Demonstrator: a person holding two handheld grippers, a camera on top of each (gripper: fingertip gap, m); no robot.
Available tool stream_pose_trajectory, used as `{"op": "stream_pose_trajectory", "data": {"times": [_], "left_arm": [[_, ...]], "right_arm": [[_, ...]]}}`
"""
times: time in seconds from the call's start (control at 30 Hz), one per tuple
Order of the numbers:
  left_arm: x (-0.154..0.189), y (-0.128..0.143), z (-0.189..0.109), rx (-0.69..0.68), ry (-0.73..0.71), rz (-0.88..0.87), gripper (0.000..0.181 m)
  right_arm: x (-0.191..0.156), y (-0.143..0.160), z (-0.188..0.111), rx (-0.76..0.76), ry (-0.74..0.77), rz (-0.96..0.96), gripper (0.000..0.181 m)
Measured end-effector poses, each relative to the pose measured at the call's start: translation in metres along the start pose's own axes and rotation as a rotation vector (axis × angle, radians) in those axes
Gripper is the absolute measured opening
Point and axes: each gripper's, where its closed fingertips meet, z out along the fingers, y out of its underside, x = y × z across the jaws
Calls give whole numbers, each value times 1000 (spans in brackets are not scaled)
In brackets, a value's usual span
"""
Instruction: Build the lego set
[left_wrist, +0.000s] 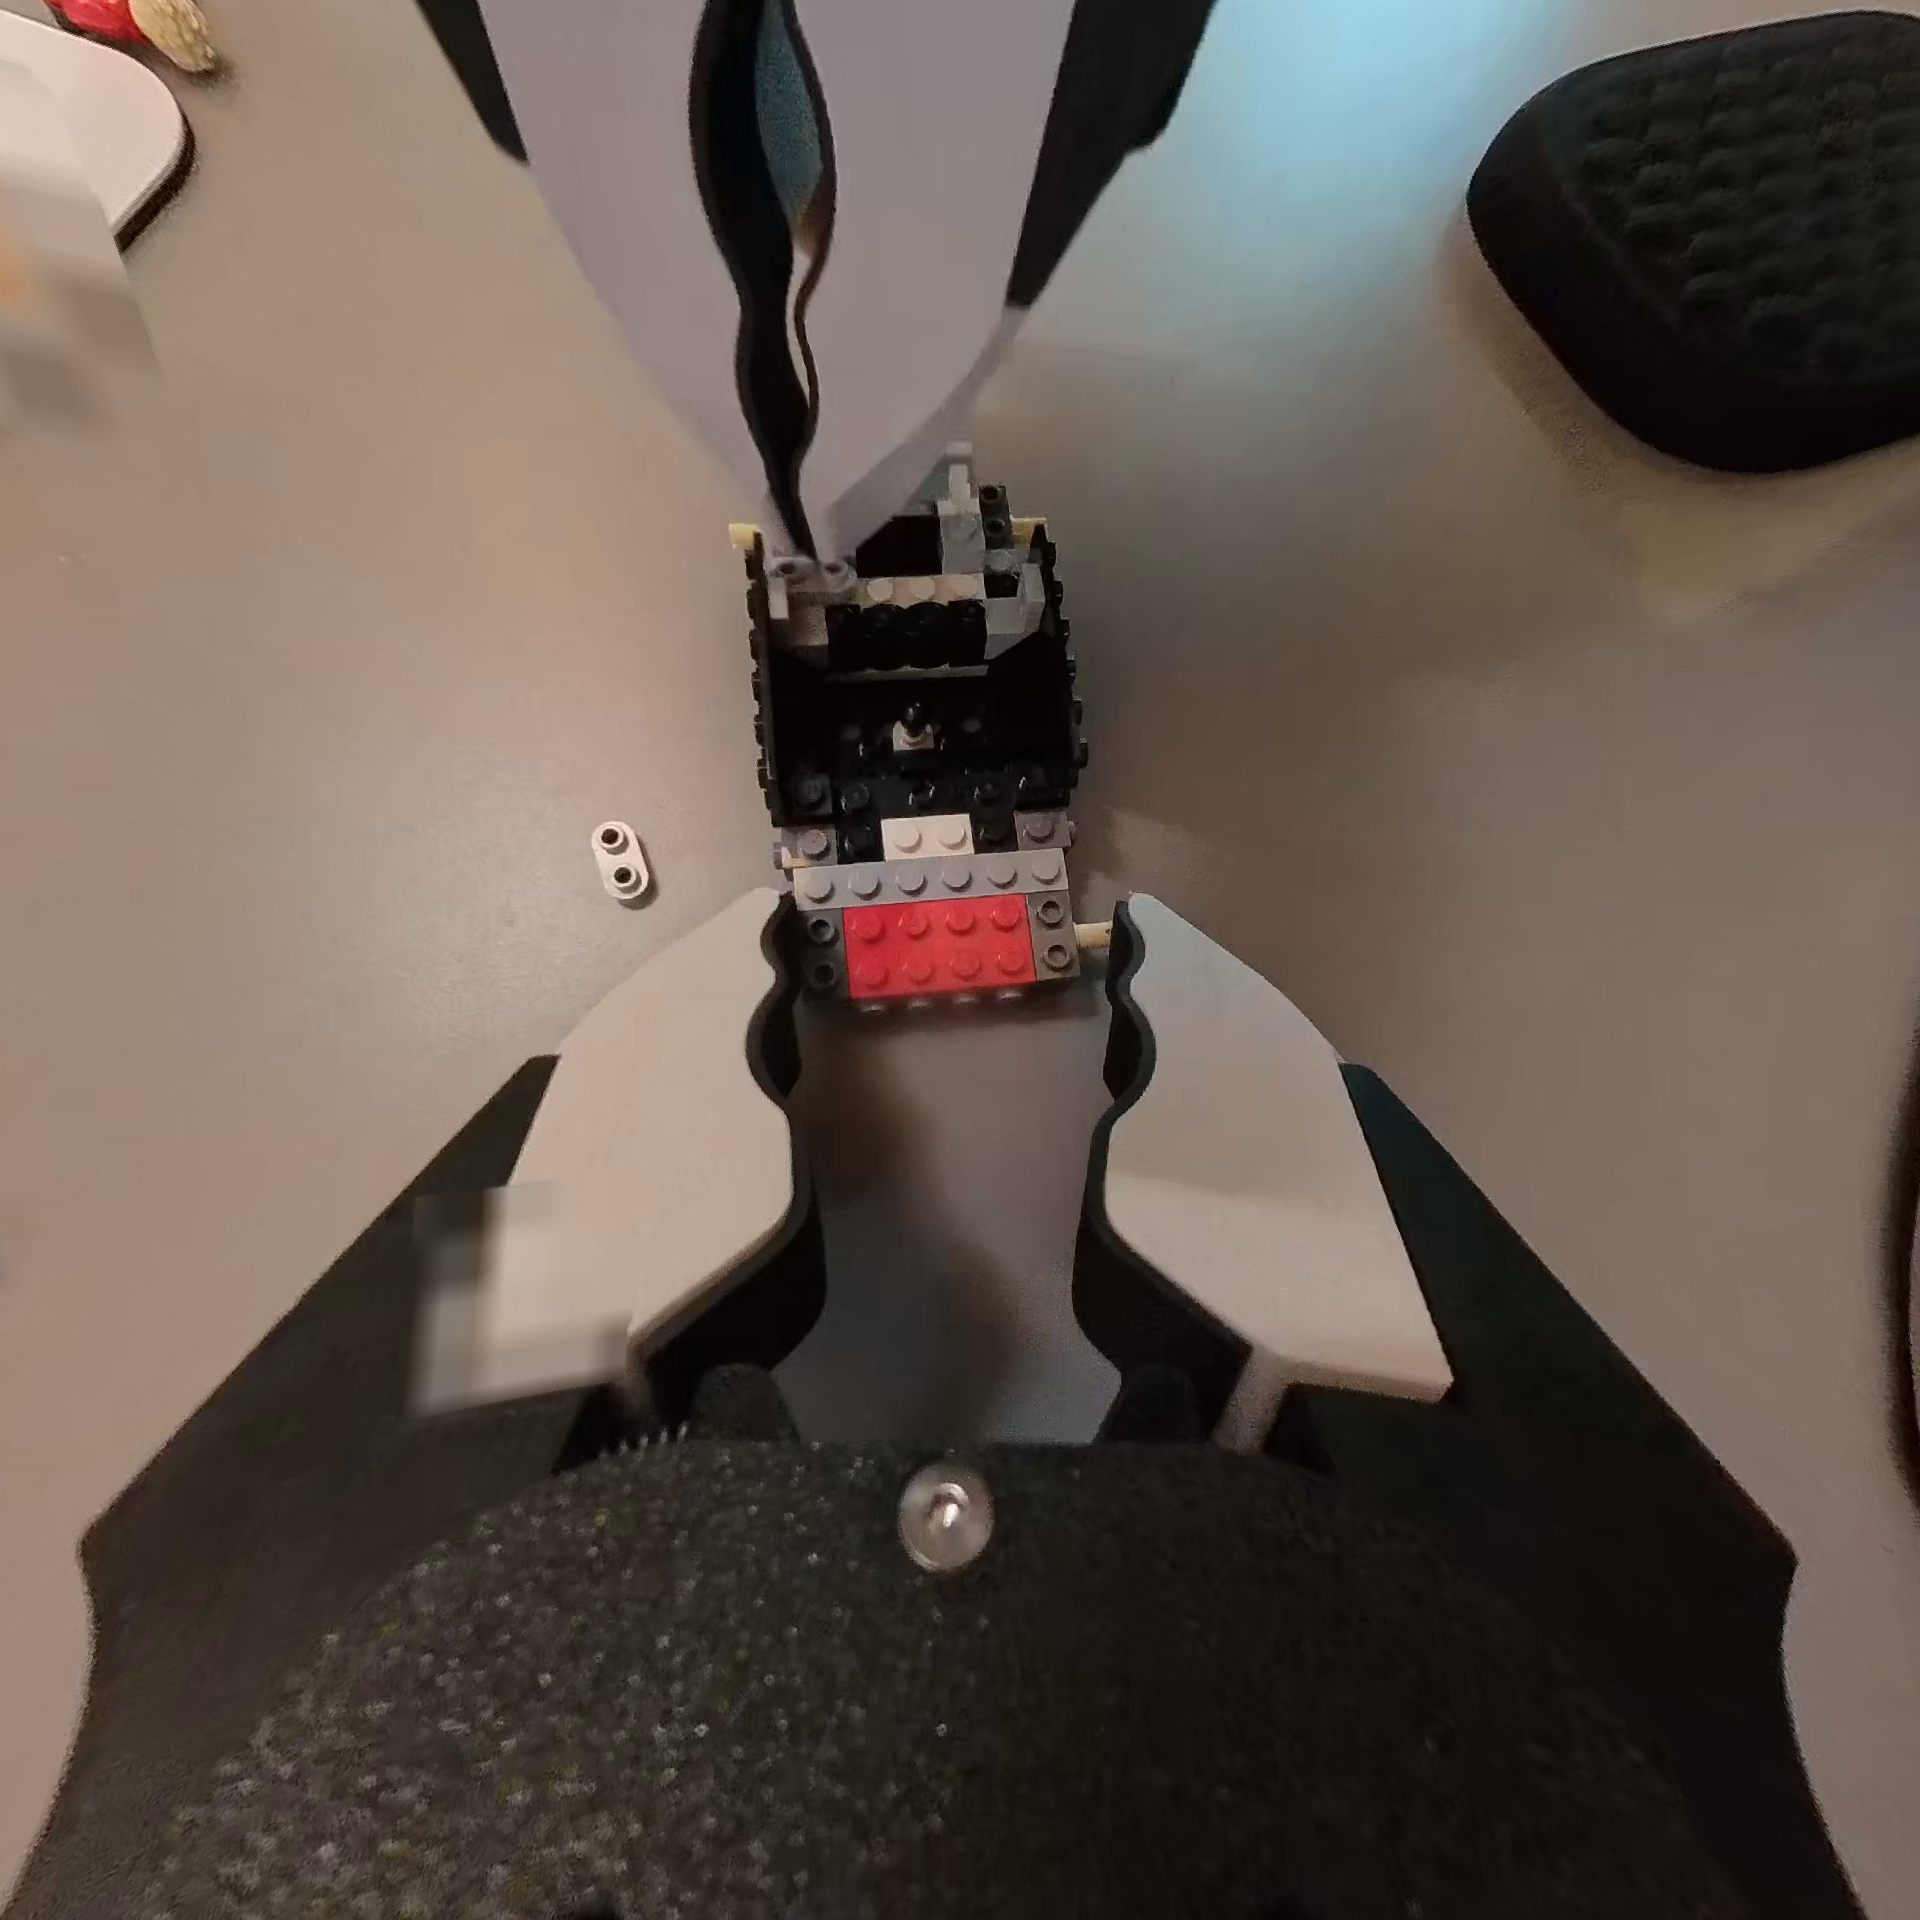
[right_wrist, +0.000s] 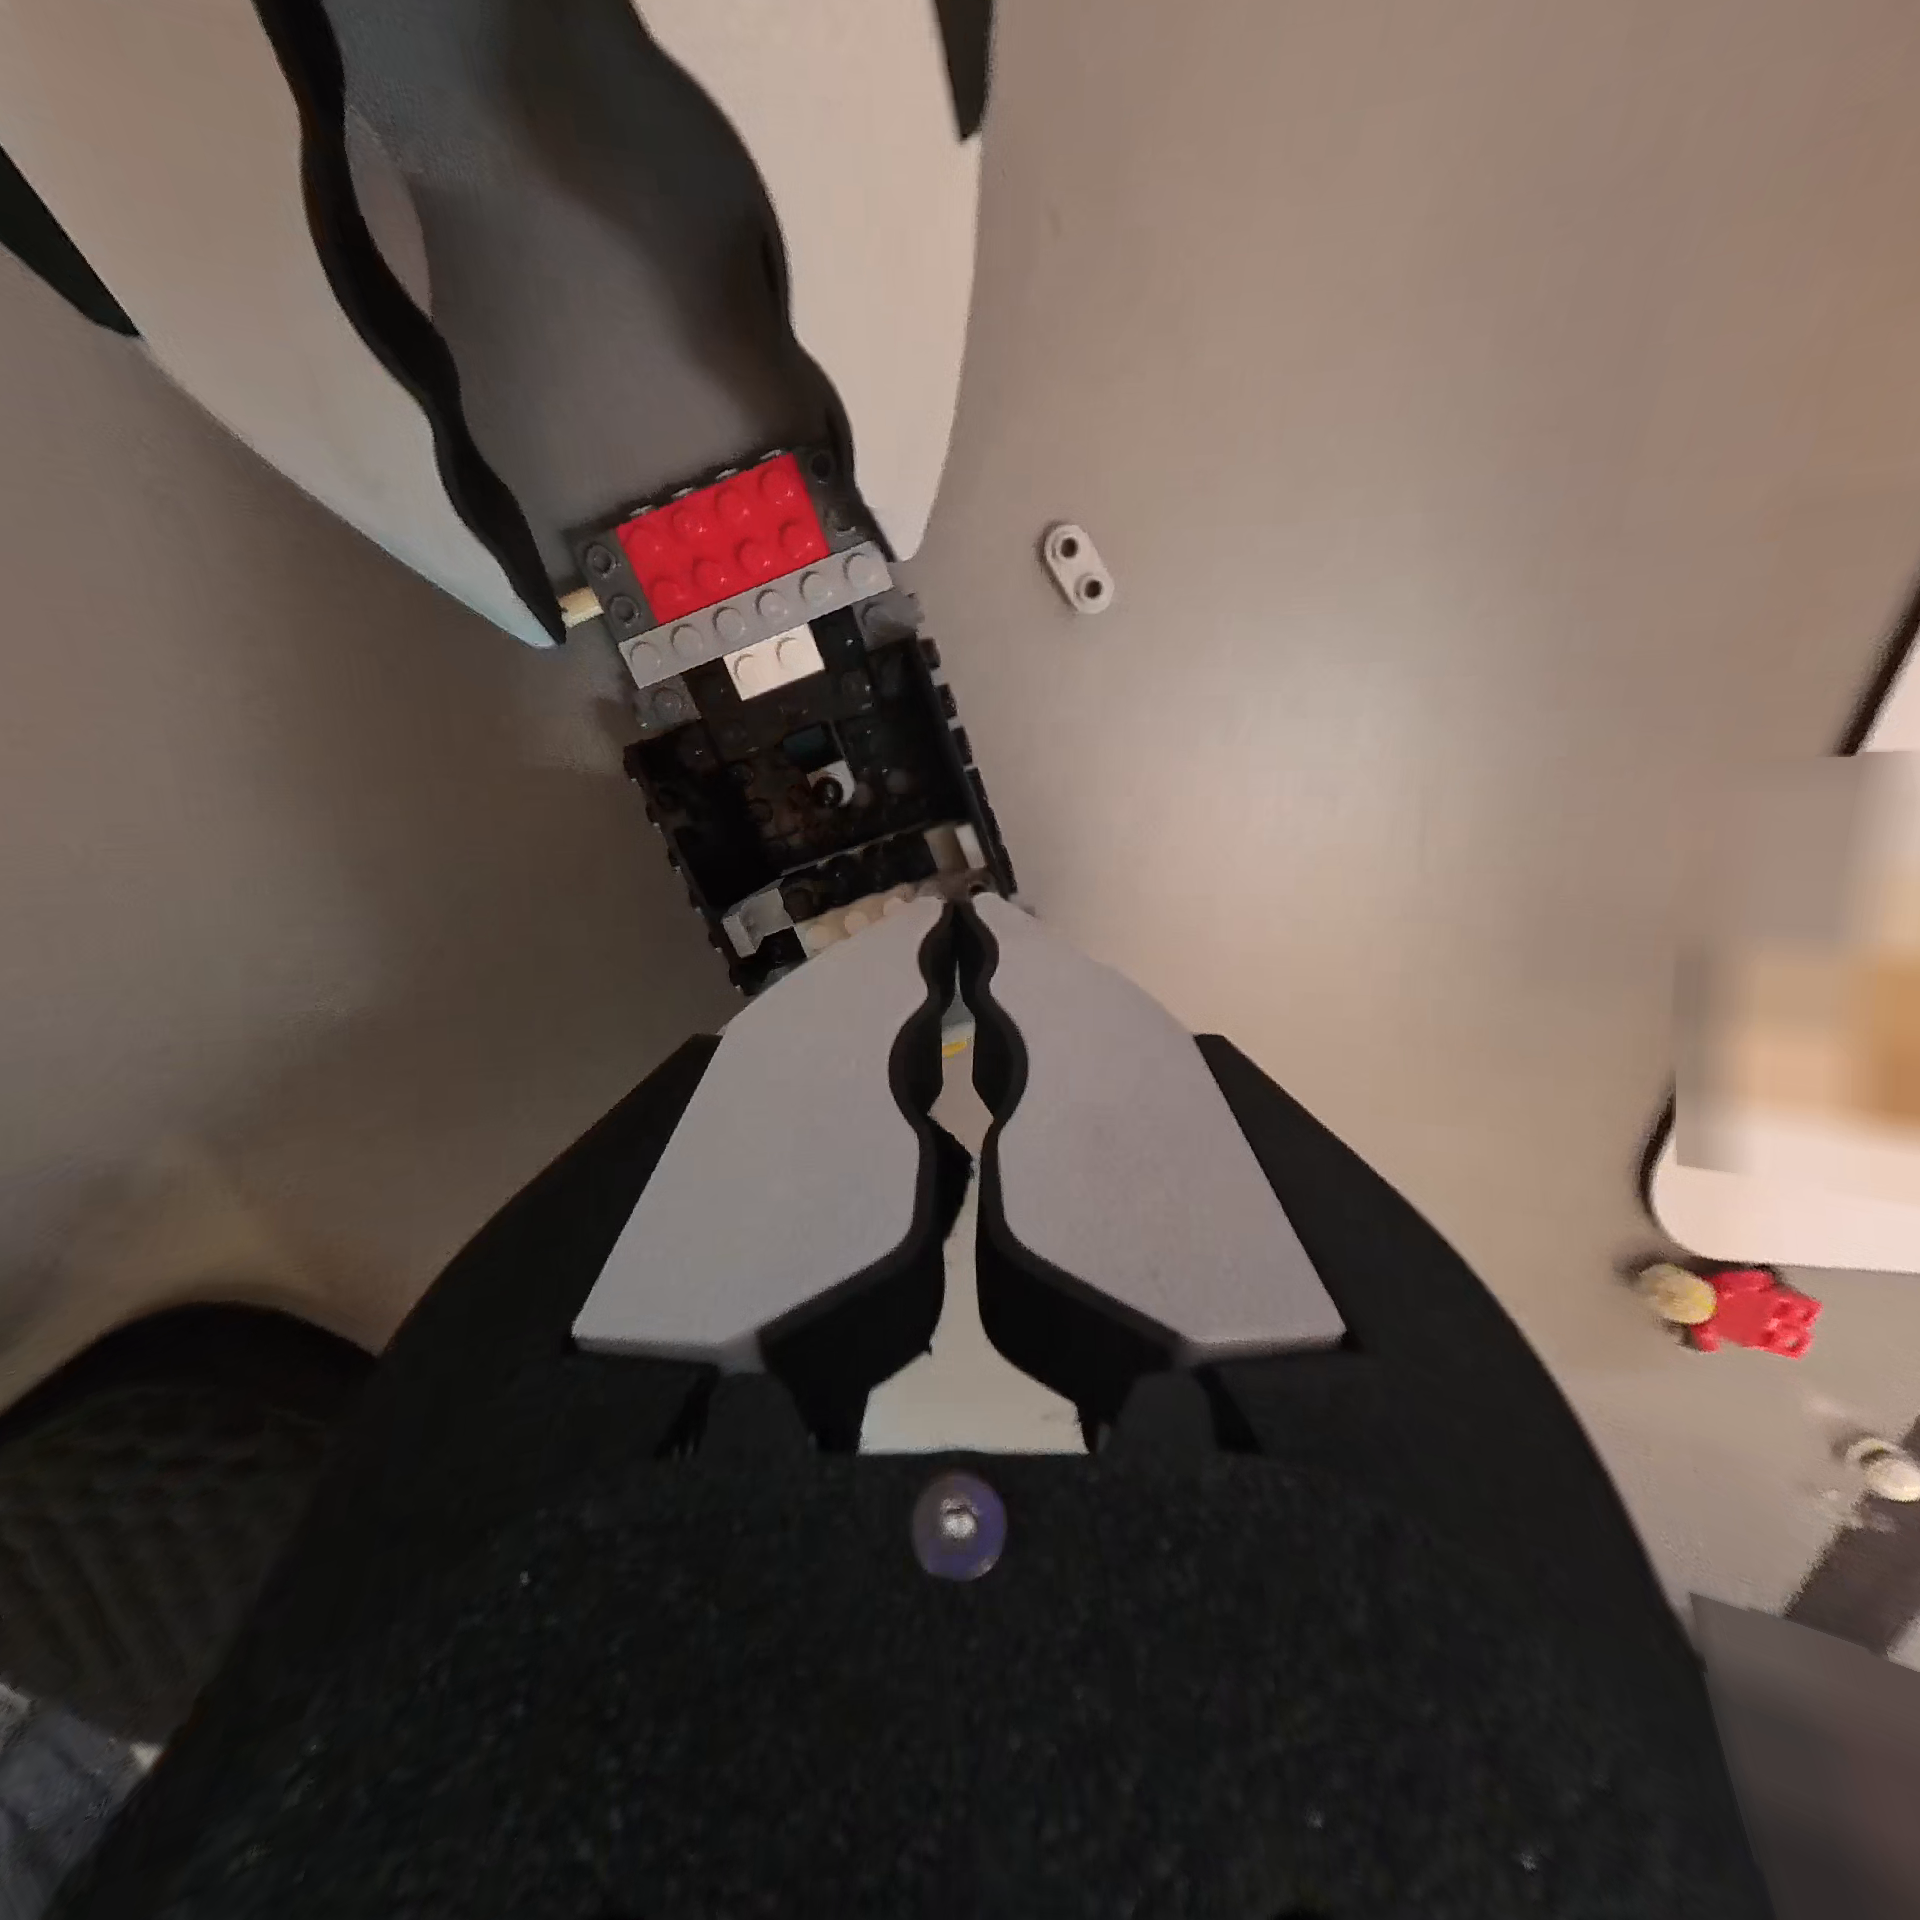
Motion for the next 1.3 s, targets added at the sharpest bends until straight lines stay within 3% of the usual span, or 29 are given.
{"op": "stream_pose_trajectory", "data": {"times": [0.1, 0.27, 0.57, 0.8, 1.3], "left_arm": [[0, 0, 0, -2, -5, -2, 56], [0, 0, 0, 0, -7, -15, 57], [-1, -1, 1, -8, -44, -33, 56], [1, -1, 2, -8, -45, -37, 56], [0, -2, 2, -2, -53, -73, 56]], "right_arm": [[0, -3, -10, 111, 4, 76, 0], [-1, -3, -8, 230, 35, 172, 16], [0, -3, 4, 366, 42, 323, 16], [2, -2, 5, 338, -6, 373, 11], [4, -3, 2, 168, 228, 336, 6]]}}
